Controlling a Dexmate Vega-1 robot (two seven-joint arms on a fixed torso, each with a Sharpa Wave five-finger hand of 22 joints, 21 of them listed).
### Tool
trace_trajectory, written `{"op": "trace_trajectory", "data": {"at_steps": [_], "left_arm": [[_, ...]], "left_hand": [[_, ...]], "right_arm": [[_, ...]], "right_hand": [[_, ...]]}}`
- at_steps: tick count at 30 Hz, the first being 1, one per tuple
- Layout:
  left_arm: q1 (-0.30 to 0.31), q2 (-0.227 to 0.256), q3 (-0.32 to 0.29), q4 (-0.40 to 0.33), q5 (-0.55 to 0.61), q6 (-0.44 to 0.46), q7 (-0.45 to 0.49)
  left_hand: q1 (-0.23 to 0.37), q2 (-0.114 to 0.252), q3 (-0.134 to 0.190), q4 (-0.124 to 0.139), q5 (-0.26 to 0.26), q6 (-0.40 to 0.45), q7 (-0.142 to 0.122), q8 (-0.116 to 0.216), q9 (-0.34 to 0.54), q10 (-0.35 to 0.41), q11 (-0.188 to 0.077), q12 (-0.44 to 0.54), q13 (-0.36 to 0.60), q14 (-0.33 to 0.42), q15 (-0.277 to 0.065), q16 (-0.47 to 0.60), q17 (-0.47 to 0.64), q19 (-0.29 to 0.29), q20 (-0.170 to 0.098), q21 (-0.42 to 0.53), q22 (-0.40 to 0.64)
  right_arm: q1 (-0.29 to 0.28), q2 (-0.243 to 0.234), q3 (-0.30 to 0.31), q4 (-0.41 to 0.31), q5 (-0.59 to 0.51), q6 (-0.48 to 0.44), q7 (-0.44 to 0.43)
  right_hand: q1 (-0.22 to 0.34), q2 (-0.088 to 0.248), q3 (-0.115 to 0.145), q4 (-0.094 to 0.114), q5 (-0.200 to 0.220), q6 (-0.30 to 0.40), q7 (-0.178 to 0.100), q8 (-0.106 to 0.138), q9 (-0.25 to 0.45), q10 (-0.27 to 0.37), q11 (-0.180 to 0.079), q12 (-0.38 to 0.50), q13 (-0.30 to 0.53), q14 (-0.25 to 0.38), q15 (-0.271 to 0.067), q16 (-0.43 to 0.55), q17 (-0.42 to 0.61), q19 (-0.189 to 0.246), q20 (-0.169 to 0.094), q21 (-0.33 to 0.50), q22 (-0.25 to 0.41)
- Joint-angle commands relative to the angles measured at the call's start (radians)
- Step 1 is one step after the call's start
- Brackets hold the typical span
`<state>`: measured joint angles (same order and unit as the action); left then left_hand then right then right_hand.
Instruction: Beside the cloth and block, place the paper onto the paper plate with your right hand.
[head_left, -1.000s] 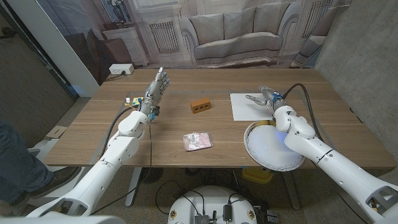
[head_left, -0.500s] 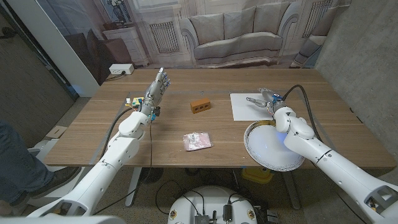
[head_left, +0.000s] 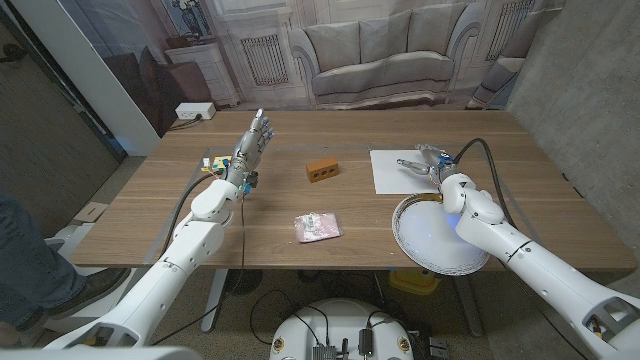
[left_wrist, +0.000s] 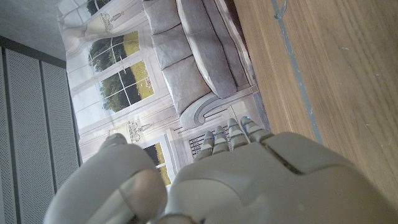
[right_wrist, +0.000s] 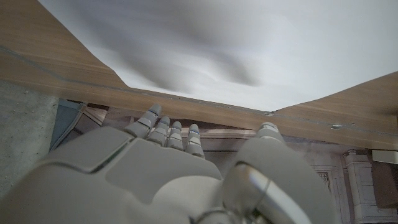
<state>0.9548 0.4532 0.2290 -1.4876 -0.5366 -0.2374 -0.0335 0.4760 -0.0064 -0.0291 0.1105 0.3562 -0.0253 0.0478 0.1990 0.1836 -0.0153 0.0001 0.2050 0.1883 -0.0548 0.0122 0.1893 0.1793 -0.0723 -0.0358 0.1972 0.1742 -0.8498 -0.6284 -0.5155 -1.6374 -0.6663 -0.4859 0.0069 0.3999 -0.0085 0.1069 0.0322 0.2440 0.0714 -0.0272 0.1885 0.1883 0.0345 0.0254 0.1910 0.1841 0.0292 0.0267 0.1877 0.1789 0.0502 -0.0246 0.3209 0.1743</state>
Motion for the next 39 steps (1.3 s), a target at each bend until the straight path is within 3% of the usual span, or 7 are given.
{"op": "trace_trajectory", "data": {"at_steps": [1,39], "left_arm": [[-0.001,0.001,0.005,-0.002,0.0,0.003,0.008],[-0.02,-0.009,0.012,0.023,0.003,0.001,-0.003]], "left_hand": [[-0.002,0.006,-0.008,0.002,0.006,0.005,0.001,0.0,0.005,-0.002,-0.006,0.0,0.002,-0.005,-0.005,-0.001,0.005,-0.008,-0.008,-0.001,0.004],[0.001,0.01,-0.019,0.002,0.006,0.004,0.001,-0.001,0.005,-0.003,-0.005,-0.001,0.002,-0.005,-0.006,-0.001,0.005,-0.013,-0.004,-0.001,0.005]], "right_arm": [[0.007,0.009,-0.008,0.025,0.004,-0.003,-0.002],[0.024,0.032,-0.035,0.064,-0.047,-0.032,-0.009]], "right_hand": [[0.009,-0.001,-0.002,-0.007,0.006,-0.001,-0.001,0.0,0.003,-0.012,0.006,-0.003,0.001,-0.007,0.004,-0.005,0.004,0.006,0.009,-0.004,0.003],[0.021,-0.027,-0.021,-0.023,0.011,-0.033,-0.012,-0.002,0.004,-0.06,0.019,-0.002,0.002,-0.065,0.026,-0.011,0.005,-0.001,0.047,-0.034,0.004]]}}
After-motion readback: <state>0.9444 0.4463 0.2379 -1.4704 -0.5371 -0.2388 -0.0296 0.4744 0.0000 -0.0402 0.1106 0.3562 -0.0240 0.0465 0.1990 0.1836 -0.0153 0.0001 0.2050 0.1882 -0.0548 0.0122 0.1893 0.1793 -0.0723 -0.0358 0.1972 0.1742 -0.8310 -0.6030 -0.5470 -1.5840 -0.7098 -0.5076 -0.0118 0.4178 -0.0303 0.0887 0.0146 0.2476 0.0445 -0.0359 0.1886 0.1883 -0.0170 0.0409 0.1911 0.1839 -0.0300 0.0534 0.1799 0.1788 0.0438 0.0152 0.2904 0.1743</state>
